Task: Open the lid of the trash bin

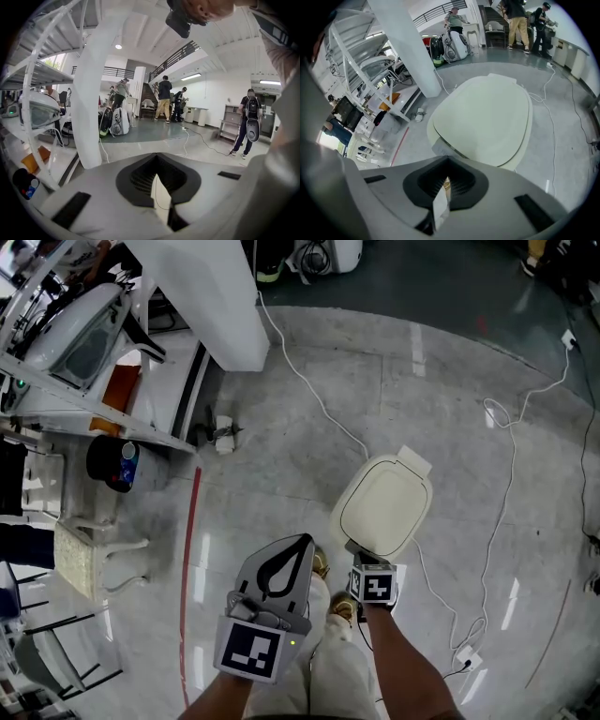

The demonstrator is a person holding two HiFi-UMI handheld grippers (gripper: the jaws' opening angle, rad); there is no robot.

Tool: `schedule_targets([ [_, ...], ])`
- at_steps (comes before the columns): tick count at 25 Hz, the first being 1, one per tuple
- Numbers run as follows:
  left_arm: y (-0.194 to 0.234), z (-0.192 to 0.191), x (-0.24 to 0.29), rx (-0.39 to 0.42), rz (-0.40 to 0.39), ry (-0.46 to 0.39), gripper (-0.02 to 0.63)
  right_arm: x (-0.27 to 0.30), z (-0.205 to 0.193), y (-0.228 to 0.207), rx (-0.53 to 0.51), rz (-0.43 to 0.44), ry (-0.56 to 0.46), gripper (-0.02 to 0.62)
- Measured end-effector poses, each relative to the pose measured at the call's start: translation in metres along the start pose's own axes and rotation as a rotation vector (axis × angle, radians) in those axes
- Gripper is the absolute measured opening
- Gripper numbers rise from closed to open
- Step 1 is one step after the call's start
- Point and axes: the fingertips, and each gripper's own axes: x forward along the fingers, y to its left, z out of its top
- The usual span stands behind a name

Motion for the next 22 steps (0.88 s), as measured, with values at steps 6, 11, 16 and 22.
schedule_targets([
  [6,-0.0031,-0.0063,0.0010,-0.002,-0.003,0.005,-0.009,0.0010,-0.0005,-0.0009,-0.002,0.009,-0.016,0.035],
  [11,-0.0059,-0.0048,0.0017,-0.009,-0.005,-0.004,-0.009,-0.0015,-0.0012,-0.0026,-0.012,-0.002,-0.022,0.037],
  [16,-0.0045,-0.0089,0.0016,-0.015,-0.003,-0.002,-0.009,-0.0006,0.0003,-0.0010,-0.012,-0.005,-0.039,0.037],
  [22,-0.0030,-0.0100,0.0033,-0.021,-0.002,-0.002,-0.010,-0.0008,0.0029,-0.0001,-0.010,0.011,-0.038,0.037],
])
